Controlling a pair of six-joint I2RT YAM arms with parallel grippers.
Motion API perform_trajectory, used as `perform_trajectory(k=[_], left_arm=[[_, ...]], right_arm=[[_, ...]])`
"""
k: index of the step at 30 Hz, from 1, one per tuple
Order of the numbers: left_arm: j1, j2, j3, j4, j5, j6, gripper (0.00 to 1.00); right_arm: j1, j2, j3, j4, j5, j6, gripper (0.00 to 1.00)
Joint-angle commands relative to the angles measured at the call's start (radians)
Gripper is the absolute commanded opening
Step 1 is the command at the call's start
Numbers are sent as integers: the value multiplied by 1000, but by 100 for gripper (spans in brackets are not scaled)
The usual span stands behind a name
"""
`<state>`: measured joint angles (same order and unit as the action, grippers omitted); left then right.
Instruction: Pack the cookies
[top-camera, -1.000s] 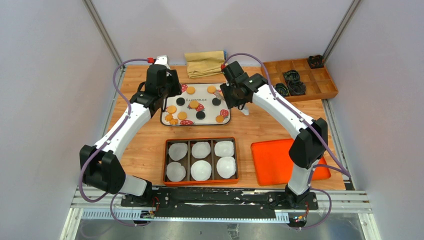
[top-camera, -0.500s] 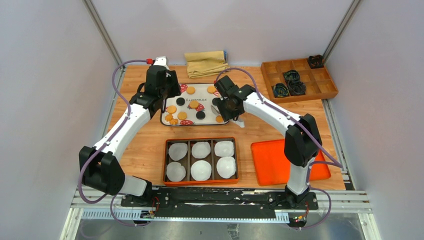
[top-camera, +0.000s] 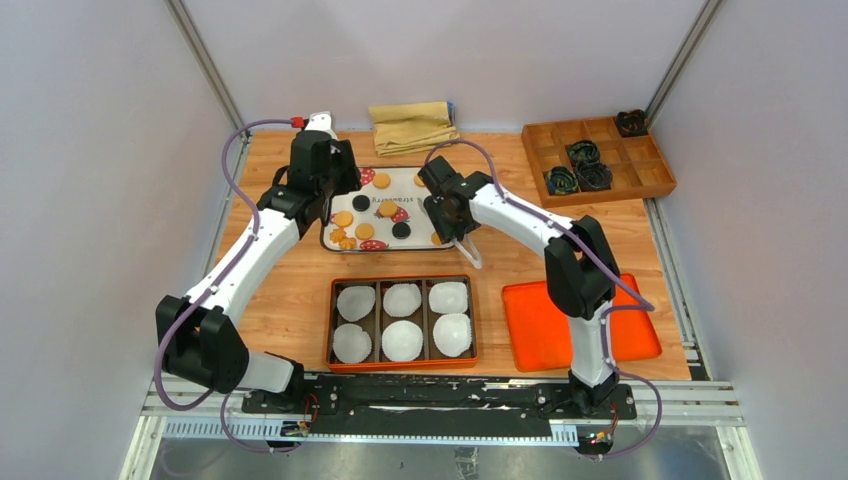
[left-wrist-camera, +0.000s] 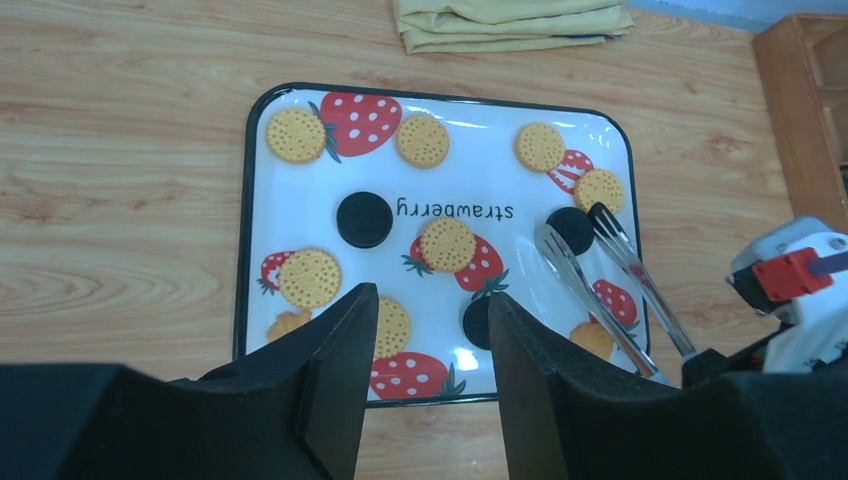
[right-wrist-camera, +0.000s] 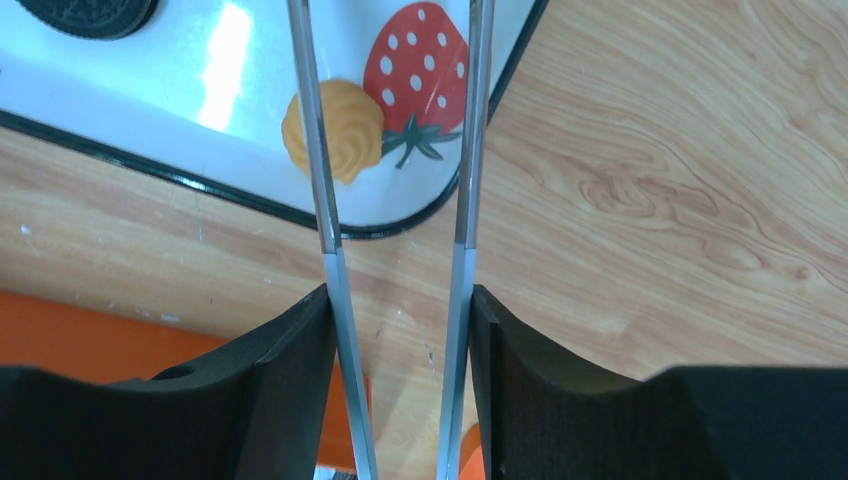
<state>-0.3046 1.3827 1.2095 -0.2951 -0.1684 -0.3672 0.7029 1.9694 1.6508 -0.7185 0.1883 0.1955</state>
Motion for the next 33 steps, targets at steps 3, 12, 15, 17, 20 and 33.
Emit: perform_trajectory(k=[3,12,15,17,20,33], left_arm=[[-4,-20,-16,-6,-6,4,52],[-4,-22,-18,-1,8,1,51],[-4,-27,-16,-4,8,1,51],[-4,-32,-16,-5,7,1,50],[-4,-40,-16,-6,7,-1,50],[-1,-15,38,-70,-75,-27,48]], right_arm=[[8,58,79,-9,36,20,42],[9,-51,11,-10,1,23,0],[11,-94,-1,-10,-17,15,0],[14,-123,-8,-12,-18,11,0],[21,-158,-14,-32,-31,0,0],[292,-427,-161,-152,35,-25,0]])
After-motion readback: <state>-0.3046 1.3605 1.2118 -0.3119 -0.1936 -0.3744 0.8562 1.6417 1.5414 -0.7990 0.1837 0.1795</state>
